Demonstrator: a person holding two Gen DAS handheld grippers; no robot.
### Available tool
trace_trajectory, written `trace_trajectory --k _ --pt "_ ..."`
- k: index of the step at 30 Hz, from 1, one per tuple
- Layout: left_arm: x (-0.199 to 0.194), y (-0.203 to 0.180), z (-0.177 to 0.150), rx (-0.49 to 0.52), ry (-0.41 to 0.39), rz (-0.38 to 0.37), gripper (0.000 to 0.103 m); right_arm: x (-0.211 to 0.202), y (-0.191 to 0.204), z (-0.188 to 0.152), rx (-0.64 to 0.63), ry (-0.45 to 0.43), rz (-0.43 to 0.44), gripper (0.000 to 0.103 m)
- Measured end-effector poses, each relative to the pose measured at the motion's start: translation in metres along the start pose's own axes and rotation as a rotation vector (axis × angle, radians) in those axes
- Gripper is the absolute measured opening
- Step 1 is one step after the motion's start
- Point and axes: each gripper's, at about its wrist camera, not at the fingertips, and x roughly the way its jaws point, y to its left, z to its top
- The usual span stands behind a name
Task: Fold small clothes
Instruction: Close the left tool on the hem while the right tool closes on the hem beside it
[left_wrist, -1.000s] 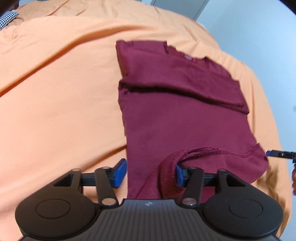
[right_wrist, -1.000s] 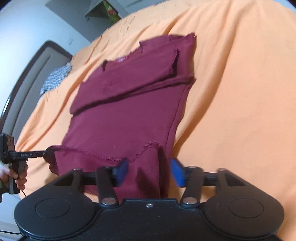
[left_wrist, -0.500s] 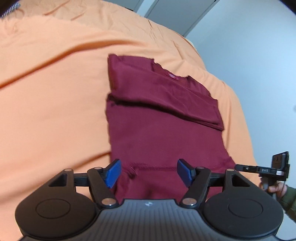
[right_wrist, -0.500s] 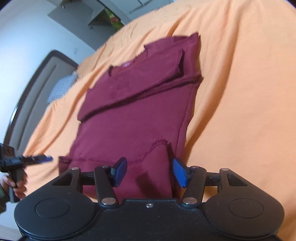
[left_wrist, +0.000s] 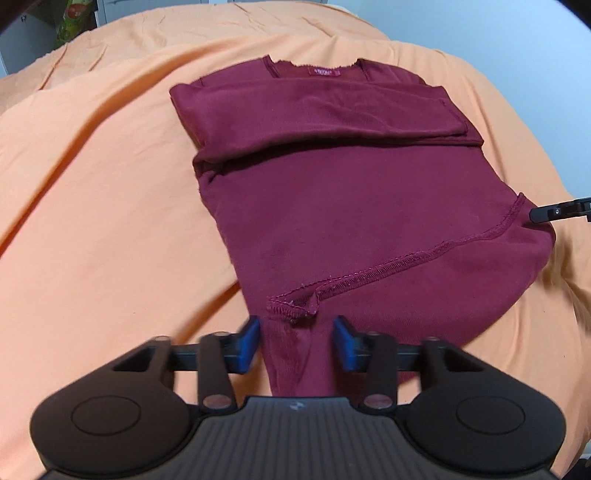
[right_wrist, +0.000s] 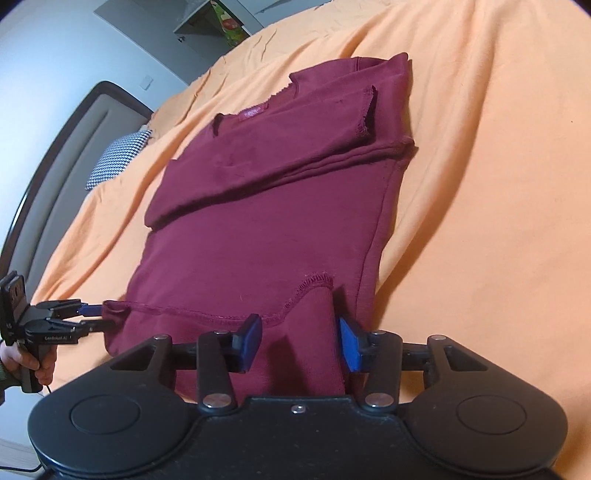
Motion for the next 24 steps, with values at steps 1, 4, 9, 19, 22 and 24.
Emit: trace_trajectory --k 1,4,9,19,22,24 --pt "0.001 -0.001 0.0 0.007 0.004 0.005 0.023 0.001 0.001 0.0 -0.006 0.002 0.003 0.046" --pt "-0.006 -0.004 -0.001 0.029 -0.035 0.028 0.02 0.0 0.007 0.0 -0.054 0.005 -0.004 0.008" --pt "-0.01 -0.008 -0.003 0.044 -0.062 0.055 0.02 -0.005 0.014 0.003 -0.137 0.005 0.0 0.015" --pt "-0.008 -0.009 -0.002 0.002 -0.071 0.061 0.017 0.01 0.019 0.015 -0.169 0.017 -0.007 0.008" --pt "-0.025 -0.011 -0.005 -0.034 -0.117 0.032 0.013 -0.009 0.023 0.012 -0.174 -0.02 0.025 0.008" --pt "-0.038 -0.013 -0.009 -0.065 -0.153 0.016 0.013 -0.027 0.027 0.007 -0.171 -0.058 0.041 0.008"
